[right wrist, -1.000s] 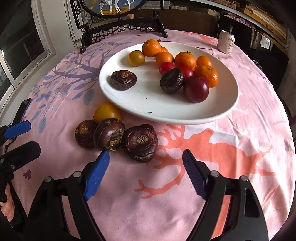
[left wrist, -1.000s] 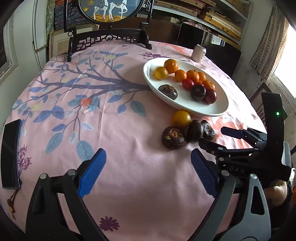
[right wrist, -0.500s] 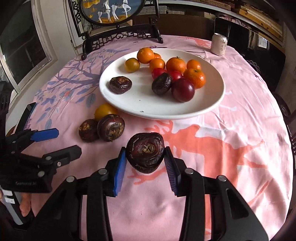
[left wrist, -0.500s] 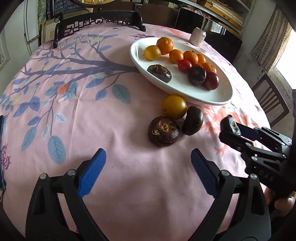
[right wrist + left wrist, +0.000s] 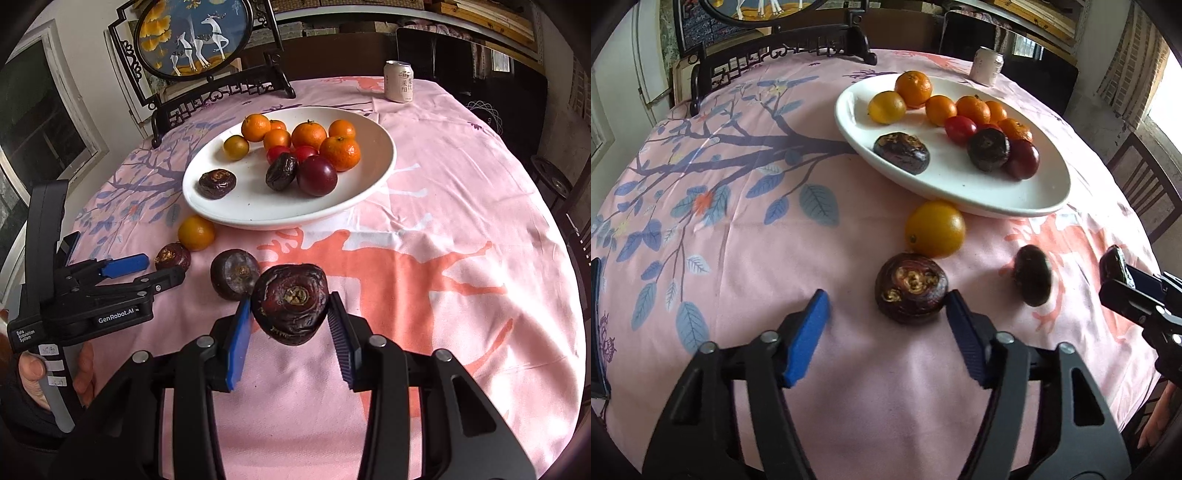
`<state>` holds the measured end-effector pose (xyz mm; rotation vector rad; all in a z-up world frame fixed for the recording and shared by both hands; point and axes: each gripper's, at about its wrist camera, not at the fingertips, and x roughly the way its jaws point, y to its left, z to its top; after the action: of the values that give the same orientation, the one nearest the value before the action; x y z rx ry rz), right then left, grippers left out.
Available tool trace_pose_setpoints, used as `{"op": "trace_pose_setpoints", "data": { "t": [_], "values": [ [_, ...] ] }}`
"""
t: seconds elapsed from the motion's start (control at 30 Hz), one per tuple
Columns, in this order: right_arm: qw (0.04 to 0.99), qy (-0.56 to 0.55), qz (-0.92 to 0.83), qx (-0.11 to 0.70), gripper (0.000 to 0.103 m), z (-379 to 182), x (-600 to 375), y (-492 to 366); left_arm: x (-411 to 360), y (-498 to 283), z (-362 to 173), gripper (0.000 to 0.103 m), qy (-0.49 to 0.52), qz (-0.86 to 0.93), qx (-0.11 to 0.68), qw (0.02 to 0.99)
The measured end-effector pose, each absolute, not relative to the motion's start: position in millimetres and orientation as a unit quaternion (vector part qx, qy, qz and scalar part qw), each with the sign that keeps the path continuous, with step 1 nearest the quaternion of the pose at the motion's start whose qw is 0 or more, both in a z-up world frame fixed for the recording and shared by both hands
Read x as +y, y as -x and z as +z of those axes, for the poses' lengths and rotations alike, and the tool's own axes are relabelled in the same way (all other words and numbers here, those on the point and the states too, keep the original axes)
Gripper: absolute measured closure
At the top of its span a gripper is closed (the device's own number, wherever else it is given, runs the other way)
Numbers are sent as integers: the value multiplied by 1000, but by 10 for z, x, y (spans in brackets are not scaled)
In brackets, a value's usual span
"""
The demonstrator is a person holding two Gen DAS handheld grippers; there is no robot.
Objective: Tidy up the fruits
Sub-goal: 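Grasp a dark dried fruit with the right tool while the left grasps another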
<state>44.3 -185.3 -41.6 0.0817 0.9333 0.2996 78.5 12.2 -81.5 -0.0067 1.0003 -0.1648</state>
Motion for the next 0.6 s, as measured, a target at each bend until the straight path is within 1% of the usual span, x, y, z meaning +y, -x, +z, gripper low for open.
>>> {"op": "trace_pose_setpoints", "data": {
  "t": [0.03,0.07,0.27,0.6],
  "values": [
    [882,-40,143,448,62,-413,-1850,-435,92,-773,-810,56,-1,-85,477,875],
    [882,-40,142,448,62,-407,-1848,-429,72,-758,-804,65,-4,-90,476,875],
    [885,-39,146,441,62,-335,-1814,-394,117,-646,-729,65,16,-107,471,876],
    [885,-36,152,439,62,-296,-1737,-426,250,-360,-320,65,40,-129,431,892]
  ]
}}
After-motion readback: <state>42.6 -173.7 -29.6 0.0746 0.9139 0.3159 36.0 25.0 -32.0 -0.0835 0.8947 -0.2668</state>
